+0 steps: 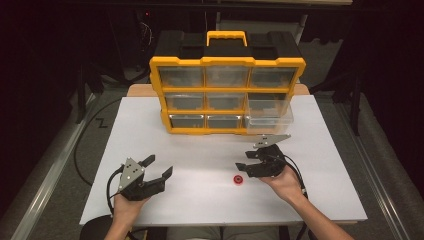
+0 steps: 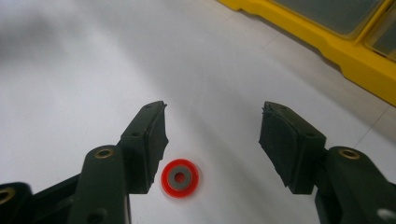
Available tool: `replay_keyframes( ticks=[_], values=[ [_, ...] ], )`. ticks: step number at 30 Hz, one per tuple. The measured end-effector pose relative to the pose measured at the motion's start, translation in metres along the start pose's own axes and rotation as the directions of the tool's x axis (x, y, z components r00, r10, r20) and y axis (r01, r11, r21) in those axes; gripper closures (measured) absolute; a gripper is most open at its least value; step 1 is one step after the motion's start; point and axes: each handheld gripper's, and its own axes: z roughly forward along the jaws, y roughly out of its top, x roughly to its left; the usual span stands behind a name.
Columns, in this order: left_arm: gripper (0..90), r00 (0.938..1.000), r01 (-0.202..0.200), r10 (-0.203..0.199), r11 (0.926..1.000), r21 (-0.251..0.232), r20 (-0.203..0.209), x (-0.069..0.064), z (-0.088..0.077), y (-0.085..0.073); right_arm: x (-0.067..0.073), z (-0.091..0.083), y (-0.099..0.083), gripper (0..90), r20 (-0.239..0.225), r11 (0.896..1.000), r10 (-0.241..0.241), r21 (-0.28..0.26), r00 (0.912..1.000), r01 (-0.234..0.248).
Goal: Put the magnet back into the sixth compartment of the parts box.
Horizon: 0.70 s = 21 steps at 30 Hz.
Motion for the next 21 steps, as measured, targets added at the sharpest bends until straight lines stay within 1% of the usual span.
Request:
replay_keyframes(
  ticks=[1, 2, 3, 4, 7, 9, 12, 14, 15, 16, 20, 21],
  values=[
    [28.3, 1.0, 0.0, 0.0, 1.0, 0.0, 0.0, 0.0, 0.0, 0.0, 0.0, 0.0, 0.0, 43.3, 0.0, 1.0, 0.0, 0.0, 1.0, 0.0],
    [28.2, 1.0, 0.002, -0.002, 1.0, 0.0, 0.0, 0.0, 0.0, 0.0, 0.0, 0.002, 0.002, 44.5, -0.002, 1.0, -0.009, 0.022, 1.0, 0.009],
    [28.2, 1.0, 0.002, -0.002, 1.0, 0.0, 0.0, 0.0, 0.0, 0.0, 0.0, 0.002, 0.002, 44.5, -0.002, 1.0, -0.009, 0.022, 1.0, 0.009],
    [28.2, 1.0, 0.0, 0.0, 1.0, 0.0, 0.002, 0.0, 0.0, 0.0, 0.001, 0.003, 0.003, 45.9, -0.001, 0.999, -0.015, 0.048, 0.9999, 0.015],
    [28.2, 1.0, -0.003, 0.003, 1.0, 0.001, 0.001, 0.0, 0.0, 0.0, 0.001, 0.005, 0.003, 48.3, -0.003, 0.996, -0.02, 0.086, 0.9998, 0.02],
    [27.6, 0.9999, -0.01, 0.01, 0.9999, -0.001, -0.011, 0.0, 0.0, 0.0, 0.002, 0.006, 0.003, 48.4, 0.008, 0.994, -0.029, 0.105, 0.9996, 0.028],
    [27.6, 0.9996, -0.021, 0.021, 0.9998, -0.001, -0.021, 0.0, 0.0, 0.0, 0.004, 0.008, 0.004, 49.1, 0.003, 0.989, -0.033, 0.142, 0.9995, 0.032],
    [27.5, 0.9994, -0.023, 0.023, 0.9997, -0.001, -0.026, 0.0, 0.0, 0.0, 0.004, 0.01, 0.005, 49.5, -0.004, 0.985, -0.042, 0.164, 0.9991, 0.043],
    [27.4, 0.9994, -0.023, 0.023, 0.9997, -0.001, -0.026, 0.0, 0.0, 0.0, 0.004, 0.01, 0.005, 49.5, -0.004, 0.985, -0.042, 0.164, 0.9991, 0.043],
    [27.4, 0.9994, -0.023, 0.023, 0.9997, -0.003, -0.028, 0.0, 0.0, 0.0, 0.005, 0.011, 0.005, 50.0, -0.012, 0.981, -0.044, 0.186, 0.999, 0.045],
    [27.4, 0.9995, -0.02, 0.02, 0.9998, -0.003, -0.024, 0.0, 0.0, 0.0, 0.005, 0.012, 0.006, 51.2, -0.021, 0.977, -0.042, 0.207, 0.9989, 0.045],
    [27.4, 0.9995, -0.022, 0.022, 0.9998, -0.002, -0.022, 0.0, 0.0, 0.0, 0.005, 0.012, 0.007, 51.3, -0.021, 0.977, -0.049, 0.209, 0.9986, 0.052]
  ],
)
